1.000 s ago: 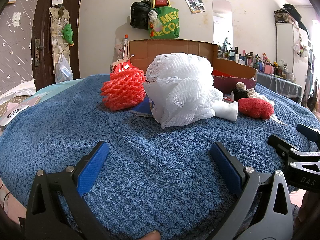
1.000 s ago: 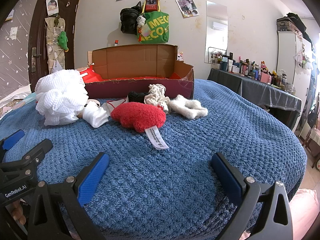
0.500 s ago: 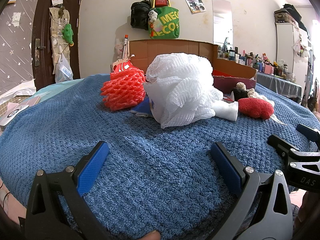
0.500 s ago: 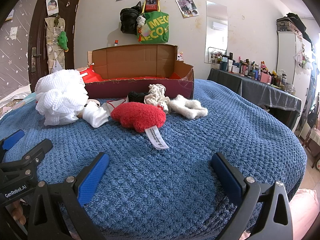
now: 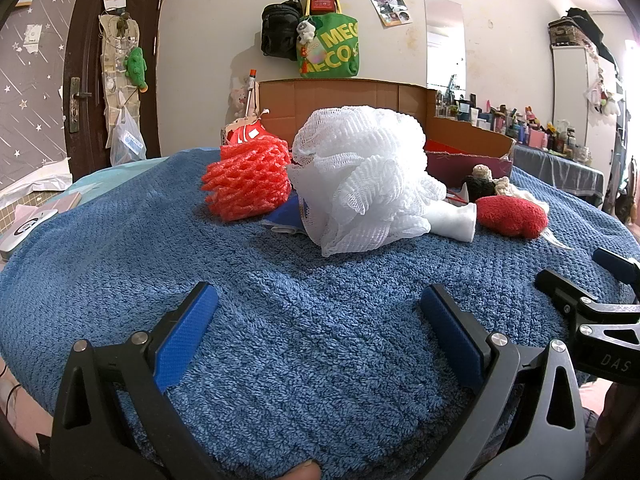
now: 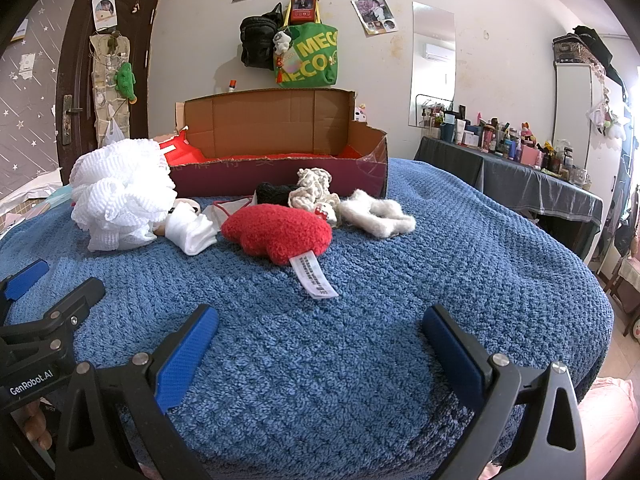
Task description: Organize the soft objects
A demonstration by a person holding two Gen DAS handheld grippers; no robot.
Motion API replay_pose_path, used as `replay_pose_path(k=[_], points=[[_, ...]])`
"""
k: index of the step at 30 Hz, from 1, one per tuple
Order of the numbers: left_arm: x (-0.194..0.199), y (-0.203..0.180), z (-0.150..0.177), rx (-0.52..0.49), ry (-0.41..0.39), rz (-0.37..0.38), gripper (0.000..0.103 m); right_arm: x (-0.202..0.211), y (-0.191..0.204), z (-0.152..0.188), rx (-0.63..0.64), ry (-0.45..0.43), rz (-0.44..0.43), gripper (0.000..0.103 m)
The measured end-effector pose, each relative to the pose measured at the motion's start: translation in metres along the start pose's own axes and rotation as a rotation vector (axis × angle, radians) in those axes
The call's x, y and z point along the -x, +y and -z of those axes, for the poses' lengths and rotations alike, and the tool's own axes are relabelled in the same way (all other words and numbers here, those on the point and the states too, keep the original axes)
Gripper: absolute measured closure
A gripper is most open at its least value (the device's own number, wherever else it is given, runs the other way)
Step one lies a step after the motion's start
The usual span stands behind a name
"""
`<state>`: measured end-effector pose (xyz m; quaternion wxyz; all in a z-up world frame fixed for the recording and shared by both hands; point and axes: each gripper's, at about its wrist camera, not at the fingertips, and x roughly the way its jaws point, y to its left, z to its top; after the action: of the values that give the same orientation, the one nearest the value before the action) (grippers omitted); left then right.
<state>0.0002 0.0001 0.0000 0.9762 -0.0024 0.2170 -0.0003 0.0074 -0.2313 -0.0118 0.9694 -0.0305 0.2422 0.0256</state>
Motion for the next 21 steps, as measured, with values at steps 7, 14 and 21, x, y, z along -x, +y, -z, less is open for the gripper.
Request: replay_pose_path(k=[7, 14, 21], points=[[0.0, 0.0, 0.0, -0.001, 0.0, 0.0, 0.0, 0.0, 0.0, 0.0, 0.0, 0.0, 0.0, 0.0], [-0.001, 0.001, -0.006, -0.008, 0.012, 0.009, 0.0, 0.001, -0.001, -0.002, -0.001, 0.004, -0.005, 0.0], [0.001, 0.0, -0.03, -0.028, -0.02, 0.033, 0.0, 0.001, -0.012, -0.016, -0.014, 0.009, -0.017, 0.0]])
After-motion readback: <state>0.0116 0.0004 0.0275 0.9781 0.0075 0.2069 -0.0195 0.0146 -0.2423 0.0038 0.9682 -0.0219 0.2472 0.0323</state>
